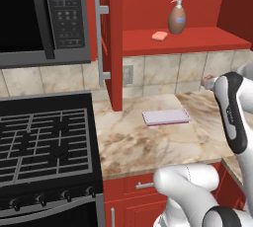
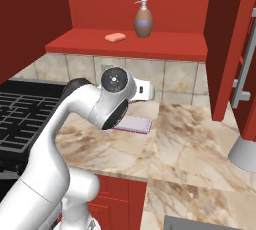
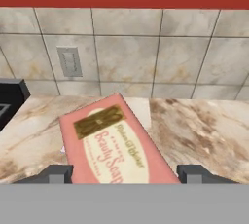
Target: Pick the bar soap and bar soap from the cabinet and place them on the counter.
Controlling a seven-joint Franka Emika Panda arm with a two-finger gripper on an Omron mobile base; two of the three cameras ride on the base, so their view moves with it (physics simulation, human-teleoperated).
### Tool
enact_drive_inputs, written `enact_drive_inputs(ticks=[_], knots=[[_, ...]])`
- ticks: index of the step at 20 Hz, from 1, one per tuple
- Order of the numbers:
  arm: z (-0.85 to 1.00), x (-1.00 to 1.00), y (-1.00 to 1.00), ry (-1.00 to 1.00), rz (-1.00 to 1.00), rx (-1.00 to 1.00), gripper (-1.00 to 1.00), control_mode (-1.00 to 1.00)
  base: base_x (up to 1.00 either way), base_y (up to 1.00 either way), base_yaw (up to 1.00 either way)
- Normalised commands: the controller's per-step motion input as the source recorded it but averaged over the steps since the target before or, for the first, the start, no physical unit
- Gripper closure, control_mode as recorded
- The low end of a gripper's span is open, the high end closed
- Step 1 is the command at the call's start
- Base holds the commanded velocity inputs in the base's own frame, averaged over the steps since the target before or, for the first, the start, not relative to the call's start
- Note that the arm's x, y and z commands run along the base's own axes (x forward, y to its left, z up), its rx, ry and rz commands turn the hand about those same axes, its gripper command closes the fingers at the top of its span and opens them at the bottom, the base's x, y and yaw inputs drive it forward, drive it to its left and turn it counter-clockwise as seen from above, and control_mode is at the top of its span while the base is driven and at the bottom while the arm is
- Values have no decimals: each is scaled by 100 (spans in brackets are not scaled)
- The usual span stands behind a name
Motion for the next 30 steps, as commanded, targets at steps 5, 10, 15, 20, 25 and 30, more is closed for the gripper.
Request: enact_drive_inputs(ticks=[5,10,15,20,25,30], knots=[[-42,0,0,0,-8,-5,100,-100,0,0,0],[-37,-3,0,0,-8,-3,100,-100,0,0,0],[-33,-6,-4,0,-7,0,100,-100,0,0,0],[-25,-13,-15,3,-5,0,100,-100,0,0,0],[-26,-16,-11,6,-4,0,100,-100,0,0,0],[-19,0,-5,5,0,0,100,-100,0,0,0]])
